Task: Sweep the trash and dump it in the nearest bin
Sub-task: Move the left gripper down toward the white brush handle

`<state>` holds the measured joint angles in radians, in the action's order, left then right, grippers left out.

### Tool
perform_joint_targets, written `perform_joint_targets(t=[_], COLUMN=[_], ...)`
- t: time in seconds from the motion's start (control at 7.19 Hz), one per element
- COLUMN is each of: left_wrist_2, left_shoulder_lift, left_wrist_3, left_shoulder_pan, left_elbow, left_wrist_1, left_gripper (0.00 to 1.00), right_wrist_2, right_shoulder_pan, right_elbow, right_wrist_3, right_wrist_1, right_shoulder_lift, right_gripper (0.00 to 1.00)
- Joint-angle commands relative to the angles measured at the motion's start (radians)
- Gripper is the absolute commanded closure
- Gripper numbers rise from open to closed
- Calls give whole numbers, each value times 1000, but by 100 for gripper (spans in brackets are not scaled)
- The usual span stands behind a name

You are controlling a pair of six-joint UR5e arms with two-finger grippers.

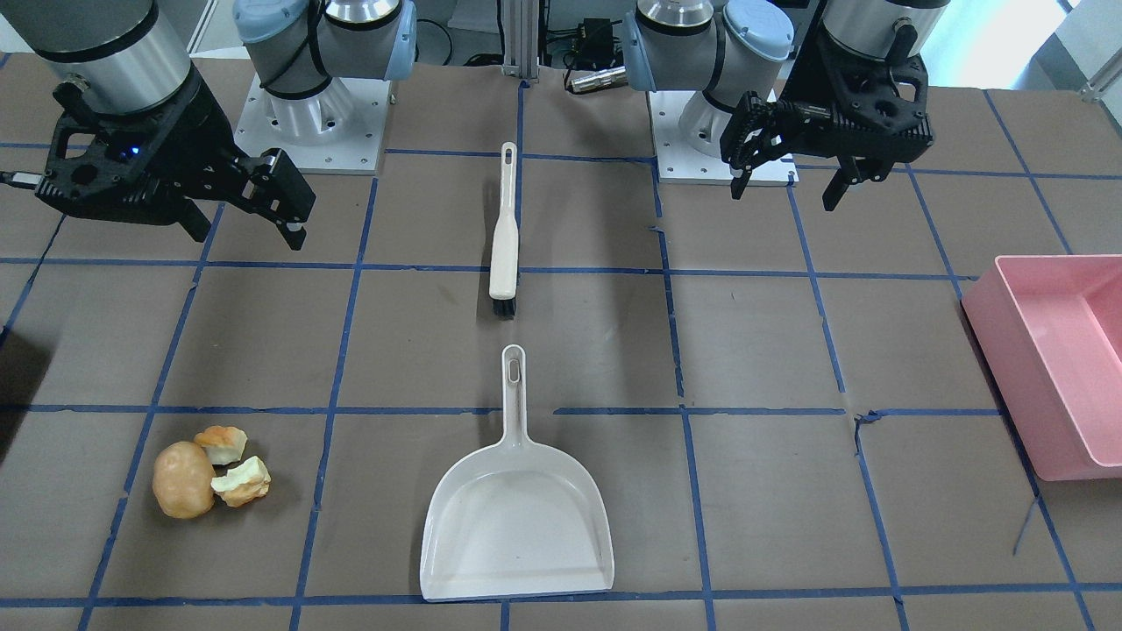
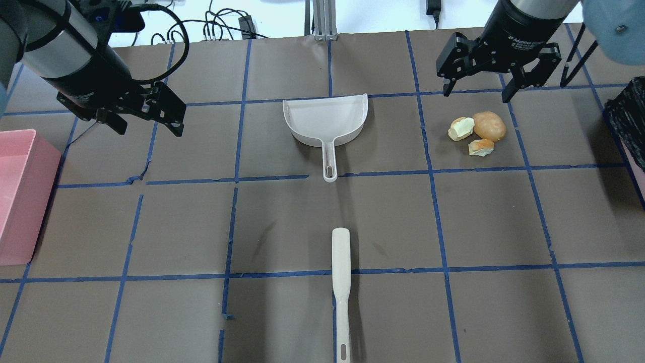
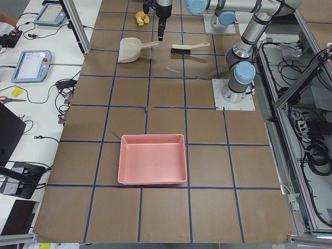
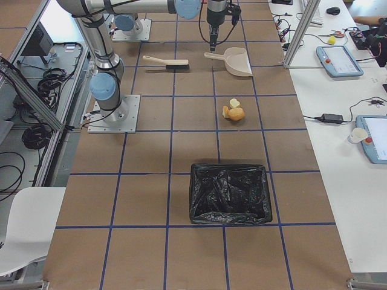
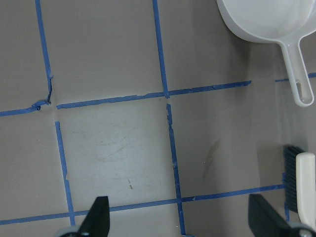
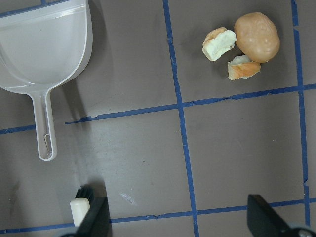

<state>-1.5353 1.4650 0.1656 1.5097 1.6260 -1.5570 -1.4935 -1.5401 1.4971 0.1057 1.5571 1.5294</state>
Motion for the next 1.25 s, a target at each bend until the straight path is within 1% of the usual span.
perform_joint_targets(t=[0.0, 0.42, 0.56, 0.7, 0.83, 0.97, 1.11], left_wrist_2=[0, -3, 1, 9, 9, 9, 11], left_shoulder_lift=[0, 3, -6, -37, -108, -179, -239], left_wrist_3=[0, -1, -17, -105, -119, -132, -205], left_shoulder_pan=[1, -2, 3, 6, 9, 12, 42], left_elbow=[0, 2, 20, 91, 223, 339, 418], left_wrist_1=[-2, 5, 2, 5, 112, 186, 222], left_gripper=[0, 0, 0, 2, 4, 3, 0], right_wrist_2=[1, -2, -4, -4, -4, -2, -2], right_shoulder_pan=[0, 3, 6, 14, 15, 18, 21], right_elbow=[-1, -1, -1, -6, -11, -11, -11], right_wrist_3=[-1, -3, -4, -20, -37, -35, -37], right_wrist_1=[0, -14, -12, -9, -6, -9, -9], right_shoulder_lift=[2, -3, -8, -15, -18, -20, -20], right_gripper=[0, 0, 0, 0, 0, 0, 0])
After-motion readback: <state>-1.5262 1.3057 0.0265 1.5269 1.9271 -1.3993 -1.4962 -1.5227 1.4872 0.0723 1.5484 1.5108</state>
